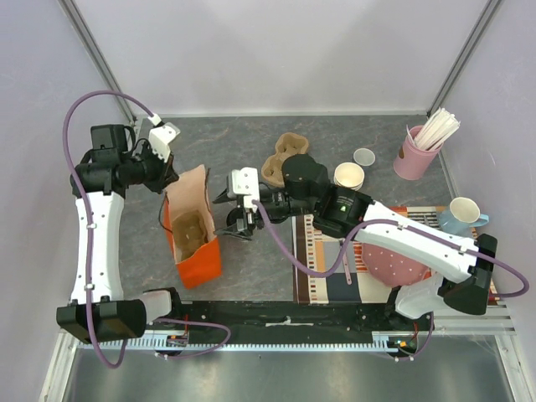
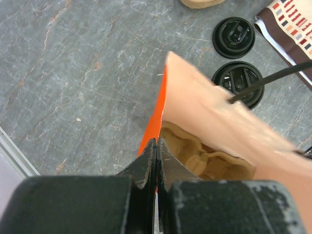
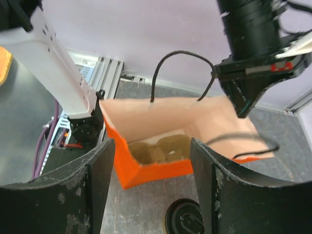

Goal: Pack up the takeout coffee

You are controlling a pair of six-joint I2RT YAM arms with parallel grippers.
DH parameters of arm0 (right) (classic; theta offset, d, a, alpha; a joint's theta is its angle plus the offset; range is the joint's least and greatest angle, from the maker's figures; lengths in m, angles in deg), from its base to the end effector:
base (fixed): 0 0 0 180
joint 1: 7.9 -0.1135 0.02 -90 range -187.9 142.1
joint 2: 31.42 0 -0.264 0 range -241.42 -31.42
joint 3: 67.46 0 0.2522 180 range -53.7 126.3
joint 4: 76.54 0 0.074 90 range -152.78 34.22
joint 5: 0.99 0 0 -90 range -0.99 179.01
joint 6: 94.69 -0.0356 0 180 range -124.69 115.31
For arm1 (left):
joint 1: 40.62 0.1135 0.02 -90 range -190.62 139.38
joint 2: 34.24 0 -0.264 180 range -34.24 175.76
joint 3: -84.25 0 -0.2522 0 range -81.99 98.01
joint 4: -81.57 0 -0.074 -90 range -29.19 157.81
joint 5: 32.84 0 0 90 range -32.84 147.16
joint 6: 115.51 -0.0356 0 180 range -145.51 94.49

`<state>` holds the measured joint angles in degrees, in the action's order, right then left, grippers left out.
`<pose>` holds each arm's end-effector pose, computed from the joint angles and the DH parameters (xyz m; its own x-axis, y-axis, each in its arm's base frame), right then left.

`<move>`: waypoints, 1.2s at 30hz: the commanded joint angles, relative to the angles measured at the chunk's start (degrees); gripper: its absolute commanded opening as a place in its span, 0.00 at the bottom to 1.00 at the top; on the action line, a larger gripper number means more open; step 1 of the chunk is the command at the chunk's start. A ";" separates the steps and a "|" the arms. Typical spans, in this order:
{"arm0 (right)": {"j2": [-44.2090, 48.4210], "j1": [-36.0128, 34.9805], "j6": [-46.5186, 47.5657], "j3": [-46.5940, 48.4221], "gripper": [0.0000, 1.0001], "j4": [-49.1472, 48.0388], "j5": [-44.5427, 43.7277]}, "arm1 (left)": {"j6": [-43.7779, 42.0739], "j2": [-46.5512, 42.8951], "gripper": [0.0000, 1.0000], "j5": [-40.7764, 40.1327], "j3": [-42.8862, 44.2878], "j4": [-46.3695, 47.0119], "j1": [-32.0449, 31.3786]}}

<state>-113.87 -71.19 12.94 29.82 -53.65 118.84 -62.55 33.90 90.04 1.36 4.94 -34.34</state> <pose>0.1338 0.3054 0.4251 0.2417 -0.1042 -0.9647 -0.9686 -0.0856 -0.2334 0.2132 0.0040 0.4039 -0.4229 0.4624 -0.7793 0.6594 0.7470 0.0854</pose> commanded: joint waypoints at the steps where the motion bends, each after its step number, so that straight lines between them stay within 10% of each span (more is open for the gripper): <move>1: 2.47 1.24 -4.96 2.96 0.73 -3.06 -1.60 | 3.11 0.33 0.02 0.60 1.46 3.28 1.62; 18: -3.84 18.46 -30.98 -2.40 0.70 -3.24 -18.66 | 2.23 -1.61 0.02 7.46 -1.09 7.59 2.77; 36: -23.54 12.57 -20.35 5.86 0.55 16.45 -23.32 | 2.85 -3.98 0.02 5.96 -3.72 7.32 3.30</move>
<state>-137.37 -57.44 -10.49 31.86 -39.71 97.18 -61.46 31.25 95.16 -2.36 10.93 -31.32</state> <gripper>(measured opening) 0.560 0.026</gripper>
